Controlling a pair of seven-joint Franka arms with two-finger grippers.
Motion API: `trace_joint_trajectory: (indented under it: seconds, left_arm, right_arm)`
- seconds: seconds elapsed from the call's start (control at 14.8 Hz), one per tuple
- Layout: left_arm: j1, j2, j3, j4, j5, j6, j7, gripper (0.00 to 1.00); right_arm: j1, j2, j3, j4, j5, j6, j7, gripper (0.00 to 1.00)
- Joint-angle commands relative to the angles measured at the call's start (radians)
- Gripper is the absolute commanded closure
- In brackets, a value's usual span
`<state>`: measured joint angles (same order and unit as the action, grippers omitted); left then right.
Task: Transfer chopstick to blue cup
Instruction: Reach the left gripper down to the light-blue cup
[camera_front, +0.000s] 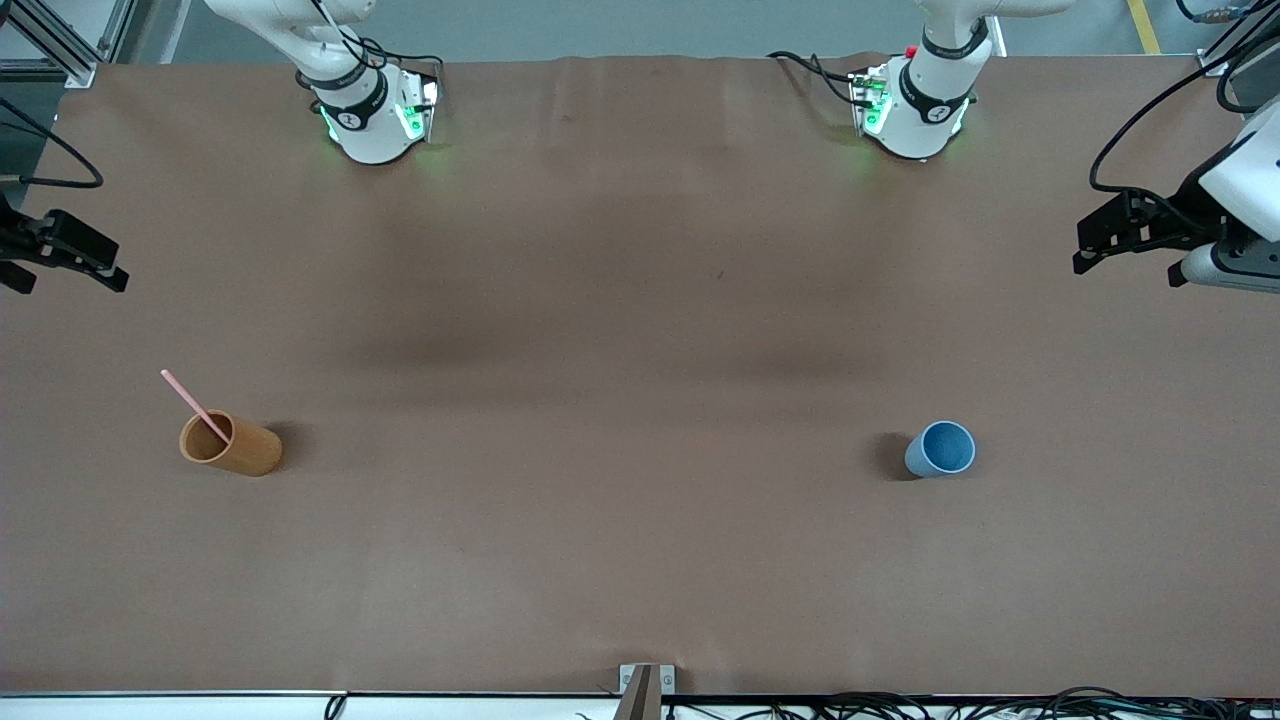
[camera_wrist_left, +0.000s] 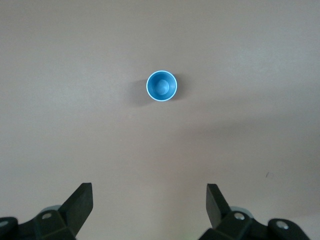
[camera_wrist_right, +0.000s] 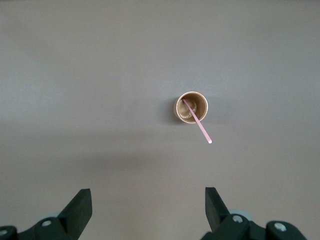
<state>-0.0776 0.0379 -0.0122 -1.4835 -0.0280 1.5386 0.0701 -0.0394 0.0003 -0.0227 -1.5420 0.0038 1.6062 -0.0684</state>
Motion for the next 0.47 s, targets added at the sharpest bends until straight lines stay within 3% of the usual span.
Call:
trace_joint_trajectory:
  seconds: [0.0, 0.34, 0.4]
  left_arm:
    - [0.009, 0.011, -0.008, 0.026, 0.013, -0.005, -0.003, 0.0]
    - [0.01, 0.023, -0.006, 0.026, 0.016, 0.005, -0.003, 0.0]
    - [0.007, 0.064, -0.006, 0.026, 0.014, 0.037, -0.006, 0.0]
  right_arm:
    - [0.001, -0.025, 0.001, -0.009, 0.012, -0.003, 0.018, 0.0]
    - [-0.002, -0.023, 0.001, -0.009, 0.012, -0.026, 0.015, 0.0]
    - [-0.005, -0.022, 0.001, -0.009, 0.012, -0.028, 0.015, 0.0]
